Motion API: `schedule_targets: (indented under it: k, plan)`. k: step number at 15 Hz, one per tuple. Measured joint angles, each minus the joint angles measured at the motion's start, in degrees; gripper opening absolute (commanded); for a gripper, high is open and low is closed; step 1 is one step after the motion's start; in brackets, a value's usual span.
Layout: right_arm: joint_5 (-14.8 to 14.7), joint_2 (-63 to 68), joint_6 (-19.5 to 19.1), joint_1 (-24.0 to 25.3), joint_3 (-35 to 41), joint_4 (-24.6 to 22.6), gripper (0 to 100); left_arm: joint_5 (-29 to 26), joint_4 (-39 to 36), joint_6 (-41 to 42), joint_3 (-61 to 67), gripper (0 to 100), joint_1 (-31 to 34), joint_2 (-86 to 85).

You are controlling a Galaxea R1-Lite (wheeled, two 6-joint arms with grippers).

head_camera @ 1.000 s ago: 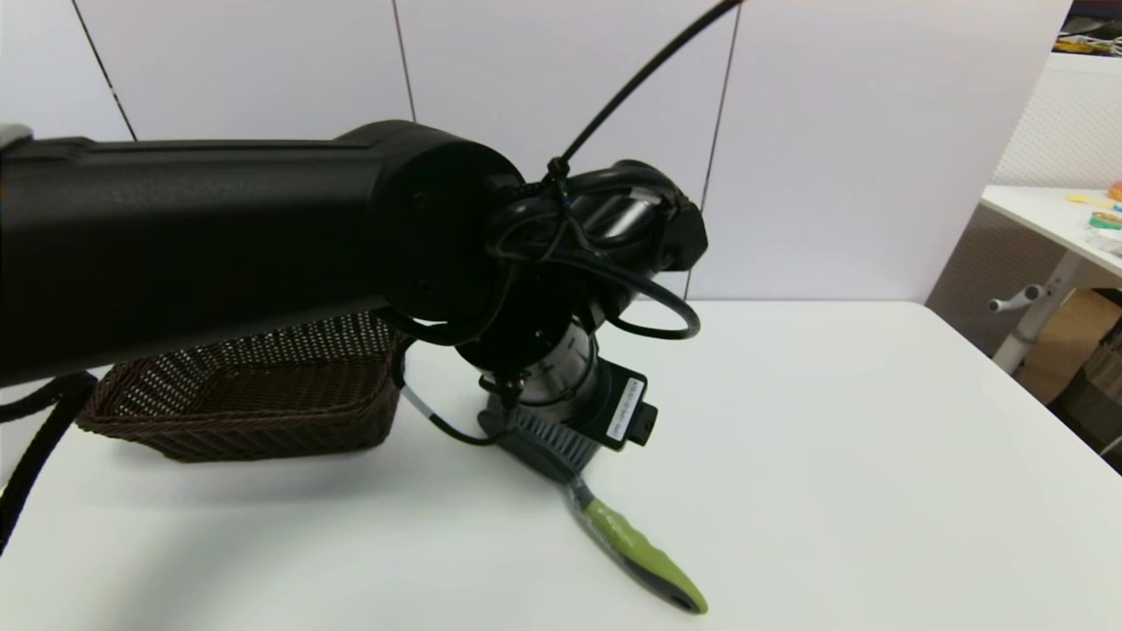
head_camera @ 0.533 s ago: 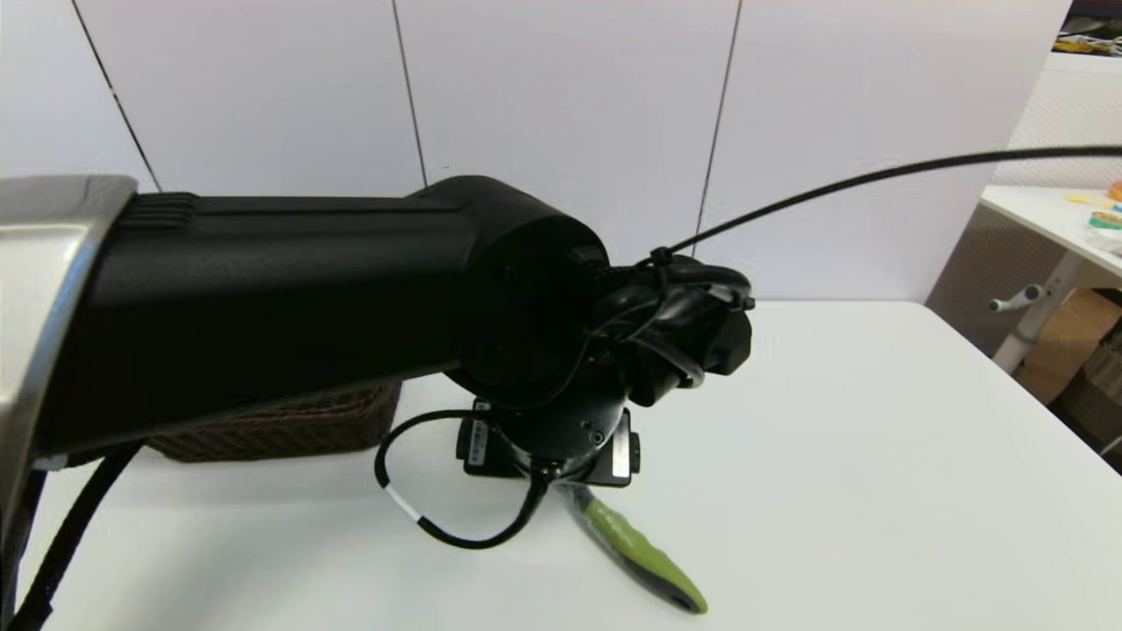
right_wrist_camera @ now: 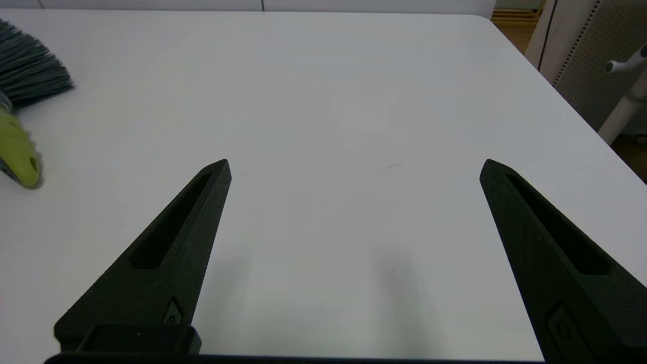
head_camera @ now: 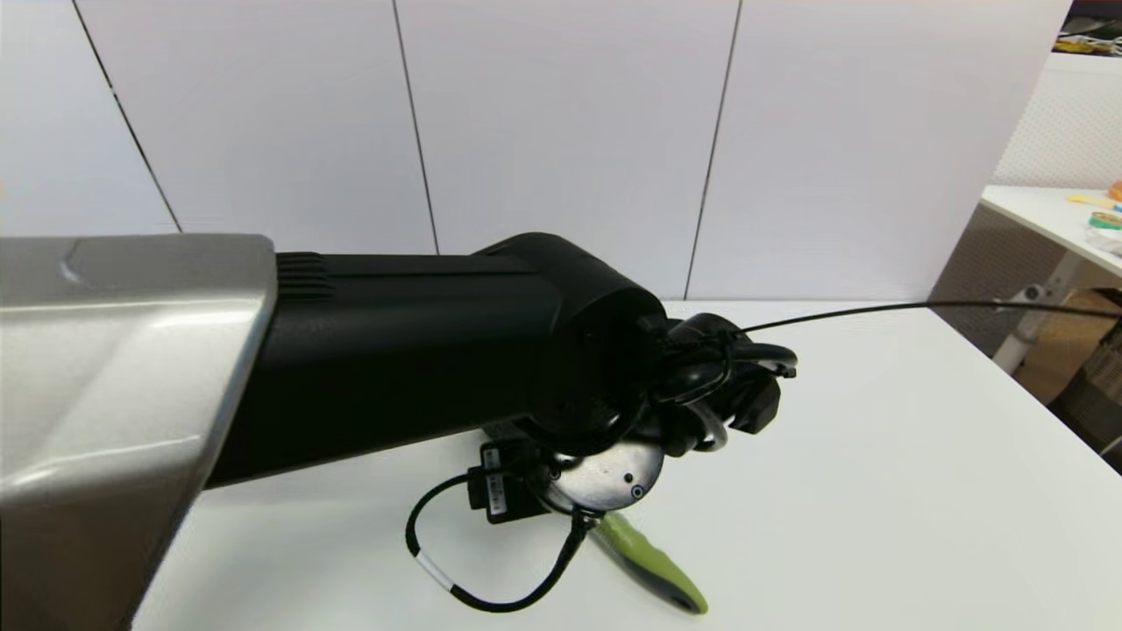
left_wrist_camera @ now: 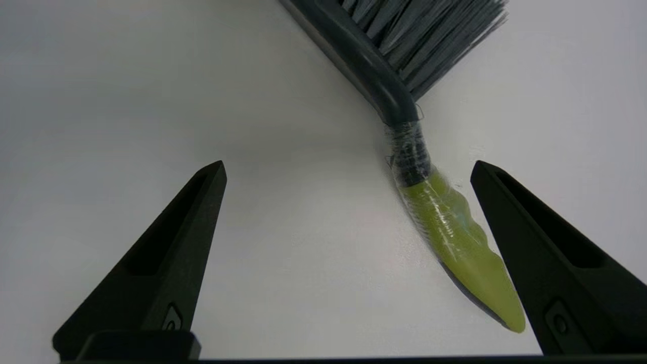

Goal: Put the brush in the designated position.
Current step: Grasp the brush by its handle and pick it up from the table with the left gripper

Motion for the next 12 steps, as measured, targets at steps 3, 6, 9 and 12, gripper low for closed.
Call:
schedule_targets:
  k: [3,6,9,12]
  plan:
    - [0.0,0.0,0.0,0.0,0.0,0.0,100,0.5,0.1,-3.5,0.0,100,0.0,2.3]
    - [0.0,0.0,0.0,0.0,0.0,0.0,100,1.7,0.1,-4.5,-0.2,100,0.0,4.3]
    - [0.0,0.0,0.0,0.0,0.0,0.0,100,2.5,0.1,-5.7,-0.4,100,0.1,5.5]
    - [0.0,0.0,0.0,0.0,0.0,0.0,100,2.7,0.1,-5.9,-0.5,100,0.1,6.2]
